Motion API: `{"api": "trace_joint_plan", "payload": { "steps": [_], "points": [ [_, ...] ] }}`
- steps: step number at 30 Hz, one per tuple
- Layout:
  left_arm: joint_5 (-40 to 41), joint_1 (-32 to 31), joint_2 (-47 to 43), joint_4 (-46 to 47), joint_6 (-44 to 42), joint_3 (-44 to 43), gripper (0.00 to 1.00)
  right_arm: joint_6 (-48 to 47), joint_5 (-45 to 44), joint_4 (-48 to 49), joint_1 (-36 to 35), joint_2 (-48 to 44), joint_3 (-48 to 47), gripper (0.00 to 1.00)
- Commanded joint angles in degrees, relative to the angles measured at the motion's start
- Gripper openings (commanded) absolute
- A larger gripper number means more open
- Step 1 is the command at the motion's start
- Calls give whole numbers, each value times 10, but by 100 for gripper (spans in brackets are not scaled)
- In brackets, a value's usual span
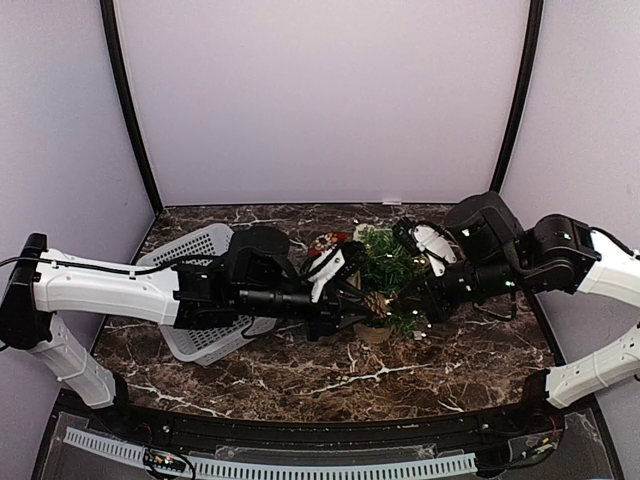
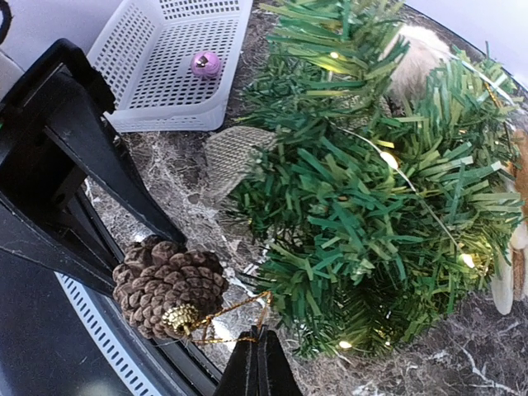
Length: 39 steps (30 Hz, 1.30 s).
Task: Decorate the small christmas tree
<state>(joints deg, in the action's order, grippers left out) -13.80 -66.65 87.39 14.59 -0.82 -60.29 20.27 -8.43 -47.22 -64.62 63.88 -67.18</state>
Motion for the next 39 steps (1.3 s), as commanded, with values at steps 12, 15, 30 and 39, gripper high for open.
{"api": "trace_joint_plan", "payload": {
  "steps": [12,15,30,39],
  "points": [
    [43,0,3,-33,23,-14,30,-2,-9,7,18,19,-3,0],
    [46,0,1,-37,21,-9,30,-7,-7,8,18,27,-2,0],
    [50,0,14,-51,22,-10,29,-10,-25,-5,18,27,1,0],
    [49,0,19,-51,23,-11,29,-13,-9,-5,18,18,4,28]
  ]
}}
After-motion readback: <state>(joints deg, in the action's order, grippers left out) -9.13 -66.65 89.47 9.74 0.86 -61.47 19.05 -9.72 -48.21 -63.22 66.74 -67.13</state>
